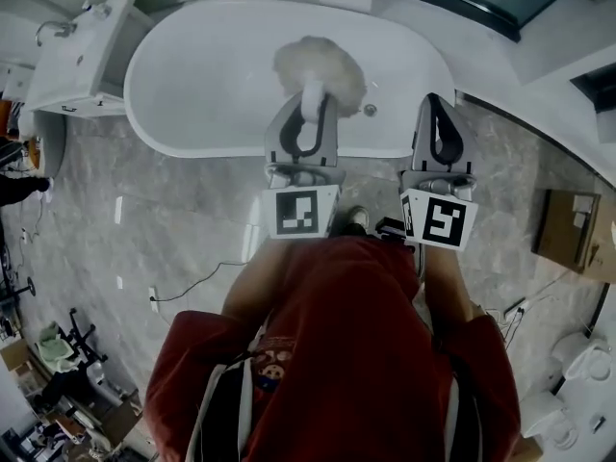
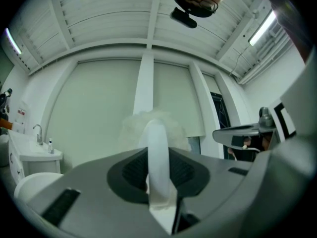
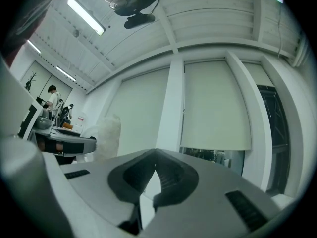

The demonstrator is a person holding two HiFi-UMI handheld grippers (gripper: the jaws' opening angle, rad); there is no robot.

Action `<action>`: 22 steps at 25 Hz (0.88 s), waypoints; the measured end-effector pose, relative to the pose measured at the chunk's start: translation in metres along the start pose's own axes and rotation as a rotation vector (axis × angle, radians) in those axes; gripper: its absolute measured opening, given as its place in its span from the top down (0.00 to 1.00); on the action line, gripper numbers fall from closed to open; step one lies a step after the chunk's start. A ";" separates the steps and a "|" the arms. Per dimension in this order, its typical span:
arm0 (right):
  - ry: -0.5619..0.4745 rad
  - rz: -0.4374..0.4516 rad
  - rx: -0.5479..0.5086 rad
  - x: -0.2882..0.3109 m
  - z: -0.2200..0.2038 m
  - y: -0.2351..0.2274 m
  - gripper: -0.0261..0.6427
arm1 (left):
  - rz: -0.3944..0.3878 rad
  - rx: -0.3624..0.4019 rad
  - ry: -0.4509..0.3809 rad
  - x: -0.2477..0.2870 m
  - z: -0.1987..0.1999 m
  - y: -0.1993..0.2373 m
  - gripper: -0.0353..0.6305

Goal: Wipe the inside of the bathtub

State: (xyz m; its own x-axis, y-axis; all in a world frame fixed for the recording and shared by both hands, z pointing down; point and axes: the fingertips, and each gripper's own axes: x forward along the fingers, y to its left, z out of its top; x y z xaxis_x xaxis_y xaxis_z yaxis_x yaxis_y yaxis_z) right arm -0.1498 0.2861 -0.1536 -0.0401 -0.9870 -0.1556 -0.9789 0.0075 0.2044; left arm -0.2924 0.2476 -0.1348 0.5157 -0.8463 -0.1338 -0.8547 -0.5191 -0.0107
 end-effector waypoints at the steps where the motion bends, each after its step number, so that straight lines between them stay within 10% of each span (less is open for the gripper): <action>1: -0.005 0.002 -0.007 0.002 0.004 0.007 0.94 | 0.003 -0.001 0.000 -0.002 0.000 0.005 0.81; 22: 0.004 -0.016 -0.042 0.013 0.023 0.050 0.94 | -0.006 0.026 0.004 -0.025 0.013 0.051 0.80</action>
State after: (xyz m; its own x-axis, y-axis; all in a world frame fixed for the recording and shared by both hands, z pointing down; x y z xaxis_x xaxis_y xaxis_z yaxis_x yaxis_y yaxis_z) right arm -0.2043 0.2770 -0.1676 -0.0231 -0.9876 -0.1553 -0.9700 -0.0155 0.2426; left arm -0.3498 0.2434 -0.1445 0.5211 -0.8435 -0.1302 -0.8527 -0.5210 -0.0375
